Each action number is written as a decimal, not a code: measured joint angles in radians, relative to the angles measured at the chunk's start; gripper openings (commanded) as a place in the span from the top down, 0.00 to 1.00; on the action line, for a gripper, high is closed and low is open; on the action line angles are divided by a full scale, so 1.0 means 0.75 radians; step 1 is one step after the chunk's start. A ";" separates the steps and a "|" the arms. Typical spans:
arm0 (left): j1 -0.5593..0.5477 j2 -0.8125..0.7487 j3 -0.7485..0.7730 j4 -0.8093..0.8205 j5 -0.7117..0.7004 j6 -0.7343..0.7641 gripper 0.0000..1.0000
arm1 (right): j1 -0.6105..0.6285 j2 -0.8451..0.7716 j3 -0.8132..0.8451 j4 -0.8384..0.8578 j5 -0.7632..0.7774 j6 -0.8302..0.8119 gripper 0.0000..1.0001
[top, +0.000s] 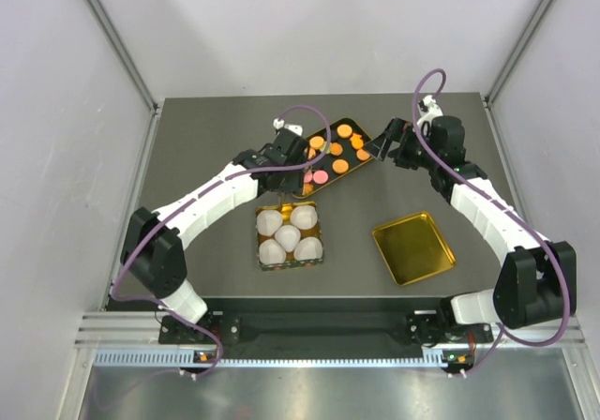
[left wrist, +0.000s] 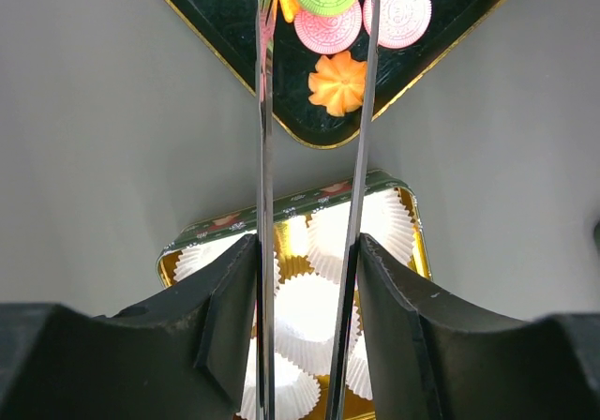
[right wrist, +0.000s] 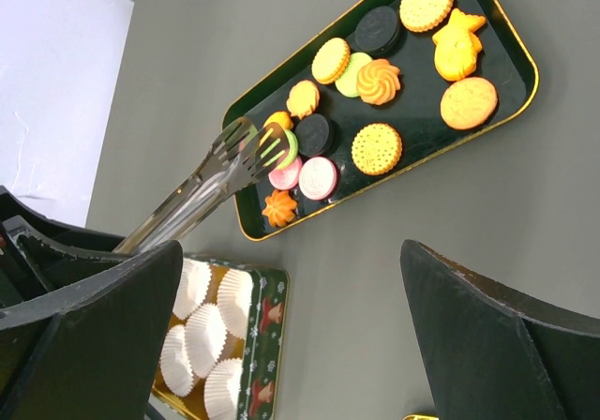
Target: Pack the cookies
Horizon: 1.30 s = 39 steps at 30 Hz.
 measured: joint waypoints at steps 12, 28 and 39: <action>-0.026 0.041 0.031 0.000 -0.024 0.011 0.50 | 0.000 0.002 0.000 0.000 -0.013 0.000 0.00; -0.083 0.111 0.095 -0.042 -0.135 0.025 0.52 | 0.001 0.019 0.000 0.002 -0.020 0.000 0.00; -0.122 0.154 0.134 -0.083 -0.186 0.047 0.52 | 0.001 0.024 0.000 0.002 -0.022 -0.001 0.00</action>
